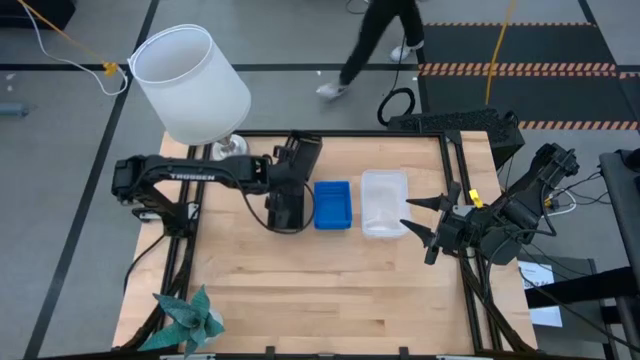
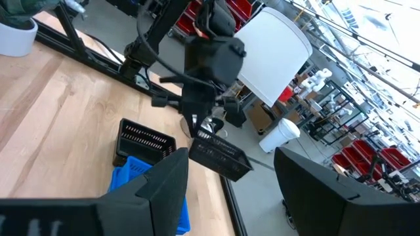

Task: Stack baskets by color
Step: Stack the top black bin on top of the bottom black bin

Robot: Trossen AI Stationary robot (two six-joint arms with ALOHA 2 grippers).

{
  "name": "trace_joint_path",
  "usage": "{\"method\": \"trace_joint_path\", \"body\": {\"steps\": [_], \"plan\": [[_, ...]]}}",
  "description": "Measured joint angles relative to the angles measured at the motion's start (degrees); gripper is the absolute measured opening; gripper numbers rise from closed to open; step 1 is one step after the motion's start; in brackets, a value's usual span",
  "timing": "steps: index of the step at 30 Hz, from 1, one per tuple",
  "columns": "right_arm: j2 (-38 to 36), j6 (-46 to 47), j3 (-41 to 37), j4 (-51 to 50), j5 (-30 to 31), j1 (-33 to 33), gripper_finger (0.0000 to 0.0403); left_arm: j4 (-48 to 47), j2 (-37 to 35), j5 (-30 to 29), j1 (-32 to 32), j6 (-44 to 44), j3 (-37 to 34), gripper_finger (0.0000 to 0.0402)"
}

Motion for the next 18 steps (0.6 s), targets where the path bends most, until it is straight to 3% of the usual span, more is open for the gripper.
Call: {"method": "trace_joint_path", "body": {"steps": [9, 18], "plan": [[0.0, 0.1, 0.0, 0.0, 0.0, 0.0, 0.0219, -9.4, 0.0, 0.1, -6.2, -16.2, 4.7, 0.0011], [0.0, 1.6, 0.0, 0.0, 0.0, 0.0, 0.0219, -14.9, 0.1, 0.1, -11.8, -27.2, 6.2, 0.0008]]}}
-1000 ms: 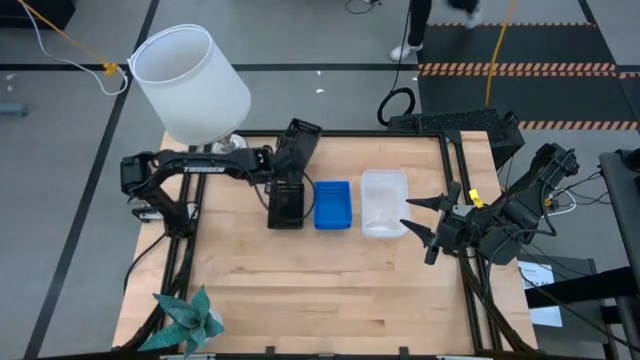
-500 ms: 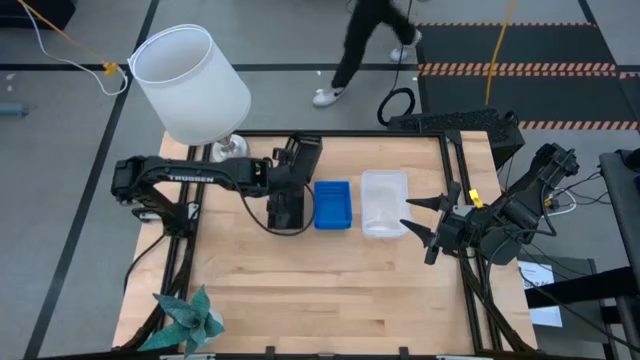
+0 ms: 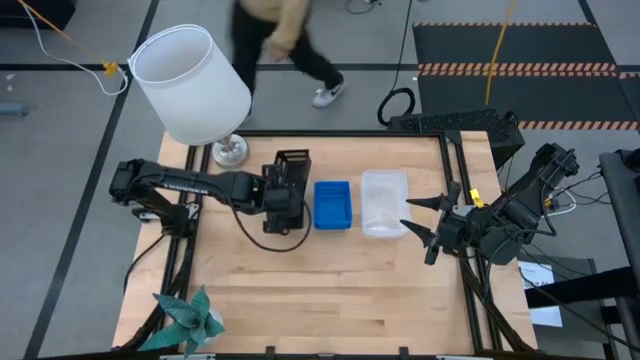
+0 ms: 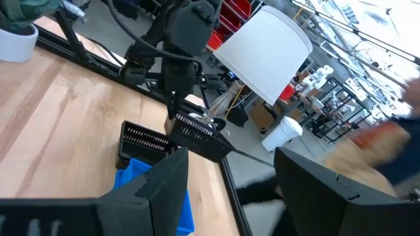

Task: Stack baskets by color
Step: Stack the top black bin on top of the bottom black bin

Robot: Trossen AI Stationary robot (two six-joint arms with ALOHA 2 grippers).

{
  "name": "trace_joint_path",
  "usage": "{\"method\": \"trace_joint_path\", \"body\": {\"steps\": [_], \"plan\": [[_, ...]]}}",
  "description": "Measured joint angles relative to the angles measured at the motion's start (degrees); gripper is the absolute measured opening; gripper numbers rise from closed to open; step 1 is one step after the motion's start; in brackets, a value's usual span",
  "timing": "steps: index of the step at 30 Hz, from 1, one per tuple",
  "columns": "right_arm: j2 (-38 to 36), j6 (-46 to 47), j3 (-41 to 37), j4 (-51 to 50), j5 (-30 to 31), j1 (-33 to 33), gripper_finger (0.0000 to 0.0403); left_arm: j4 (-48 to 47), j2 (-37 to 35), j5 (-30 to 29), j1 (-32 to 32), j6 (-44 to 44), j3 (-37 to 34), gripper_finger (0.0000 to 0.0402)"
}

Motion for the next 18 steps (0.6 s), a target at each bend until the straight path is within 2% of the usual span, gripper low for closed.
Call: {"method": "trace_joint_path", "body": {"steps": [13, 18], "plan": [[0.0, 0.1, 0.0, 0.0, -0.2, 0.0, 0.0219, -6.1, 0.0, -0.1, -6.5, -12.6, 0.0, 0.001], [0.0, 0.1, 0.0, 0.0, -0.2, 0.0, 0.0219, -8.2, 0.0, -0.1, -8.9, -14.6, 0.0, 0.0013]]}}
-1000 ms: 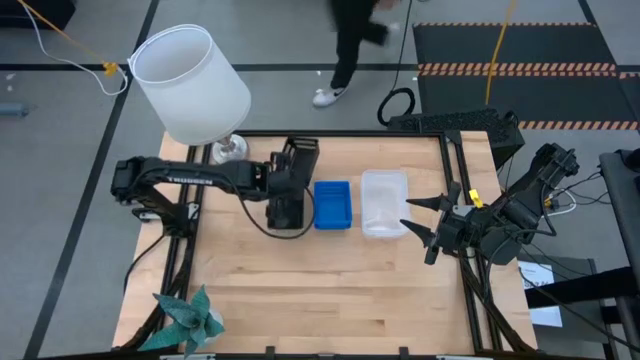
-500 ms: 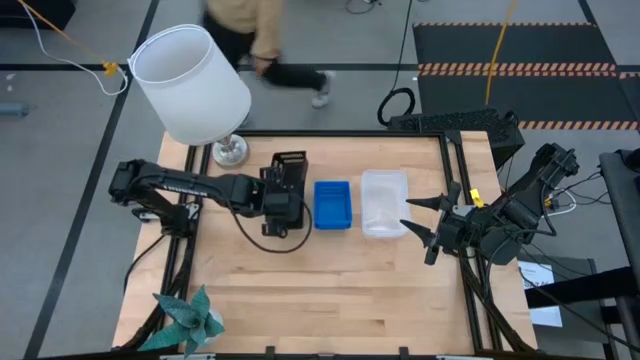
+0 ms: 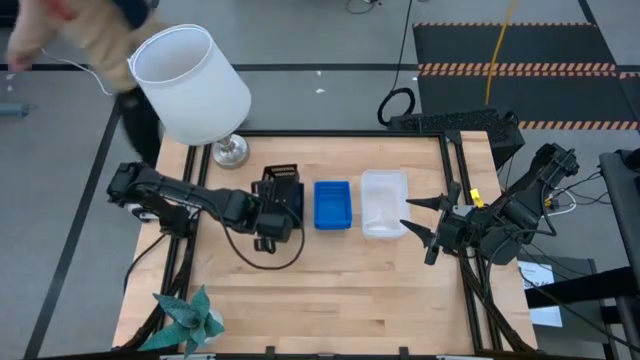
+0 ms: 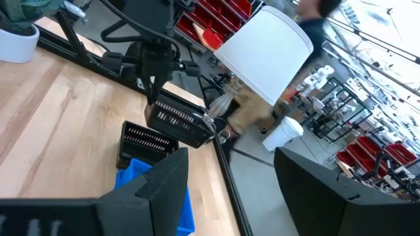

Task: Stack baskets by color
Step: Stack the top black bin on top of the bottom black bin

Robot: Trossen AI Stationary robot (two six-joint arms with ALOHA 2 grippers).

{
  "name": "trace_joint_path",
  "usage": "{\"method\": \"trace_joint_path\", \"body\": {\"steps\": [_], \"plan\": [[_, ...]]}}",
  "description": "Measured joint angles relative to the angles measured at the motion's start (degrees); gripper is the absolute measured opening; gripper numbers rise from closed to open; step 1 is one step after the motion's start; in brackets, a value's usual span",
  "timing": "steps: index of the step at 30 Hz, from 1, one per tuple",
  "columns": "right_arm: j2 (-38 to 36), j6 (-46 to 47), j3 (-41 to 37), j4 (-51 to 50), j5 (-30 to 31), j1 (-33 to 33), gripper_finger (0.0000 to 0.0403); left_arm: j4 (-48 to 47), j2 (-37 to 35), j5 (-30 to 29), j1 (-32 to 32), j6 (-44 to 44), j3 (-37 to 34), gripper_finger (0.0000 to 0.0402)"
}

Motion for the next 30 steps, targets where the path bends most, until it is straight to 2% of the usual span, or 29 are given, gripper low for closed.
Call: {"method": "trace_joint_path", "body": {"steps": [11, 23, 30], "plan": [[0.0, 0.0, 0.0, 0.0, 0.0, 0.0, 0.0219, -1.2, 0.0, 0.1, -2.0, -0.4, 0.4, 0.001], [0.0, 0.0, 0.0, 0.0, 0.0, 0.0, 0.0219, -6.9, 0.1, -1.0, -2.1, -0.9, 8.3, 0.0007], [0.0, 0.0, 0.0, 0.0, 0.0, 0.0, 0.0219, -13.9, 5.2, -1.0, -2.4, -2.3, 13.2, 0.0008]]}}
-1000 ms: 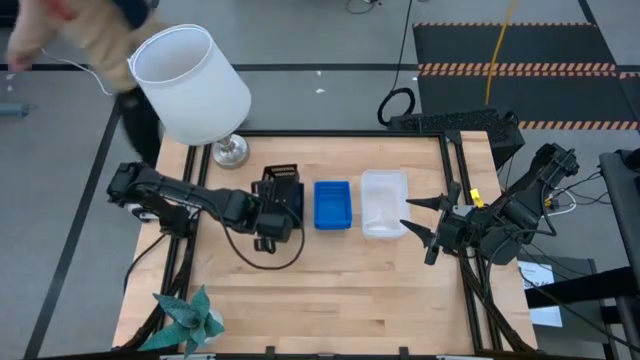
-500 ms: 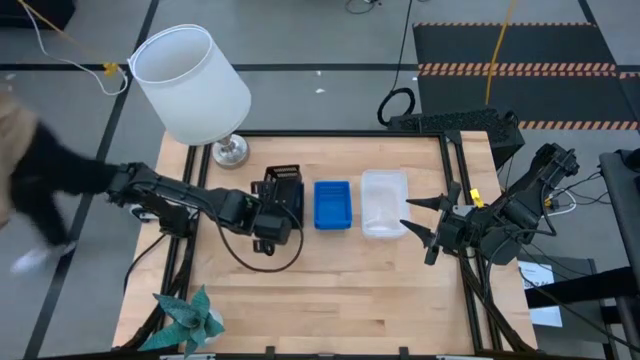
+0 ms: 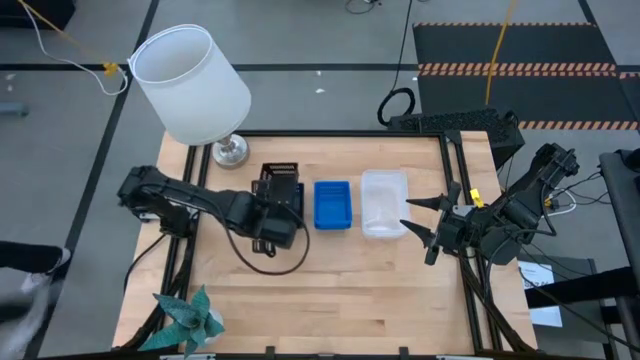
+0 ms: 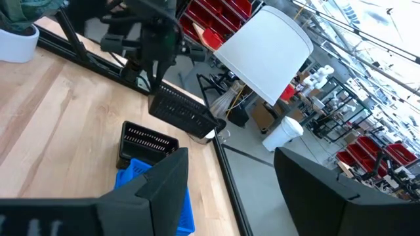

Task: Stack baskets by color
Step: Stack the top black bin on top of the bottom black bin

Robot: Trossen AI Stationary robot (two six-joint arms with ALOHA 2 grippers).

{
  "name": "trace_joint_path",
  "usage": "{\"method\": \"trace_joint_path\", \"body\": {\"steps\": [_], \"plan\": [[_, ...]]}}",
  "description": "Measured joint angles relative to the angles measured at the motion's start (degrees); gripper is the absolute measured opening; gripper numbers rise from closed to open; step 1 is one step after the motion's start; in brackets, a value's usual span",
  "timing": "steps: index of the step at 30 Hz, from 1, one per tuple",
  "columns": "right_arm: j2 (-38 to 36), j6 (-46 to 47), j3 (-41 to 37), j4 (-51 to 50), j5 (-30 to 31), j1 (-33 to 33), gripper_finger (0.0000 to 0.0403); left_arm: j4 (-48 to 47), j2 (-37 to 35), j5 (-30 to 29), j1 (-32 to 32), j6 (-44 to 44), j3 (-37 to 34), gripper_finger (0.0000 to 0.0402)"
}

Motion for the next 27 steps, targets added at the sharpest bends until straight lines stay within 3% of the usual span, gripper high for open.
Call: {"method": "trace_joint_path", "body": {"steps": [11, 27], "plan": [[0.0, 0.0, 0.0, 0.0, 0.0, 0.0, 0.0219, -9.0, 9.7, 0.4, 0.0, -3.5, 5.9, 0.0013], [0.0, 1.5, 0.0, 0.0, -0.1, 0.0, 0.0219, -5.3, 11.6, -0.7, 0.0, -4.2, 5.9, 0.0007]]}}
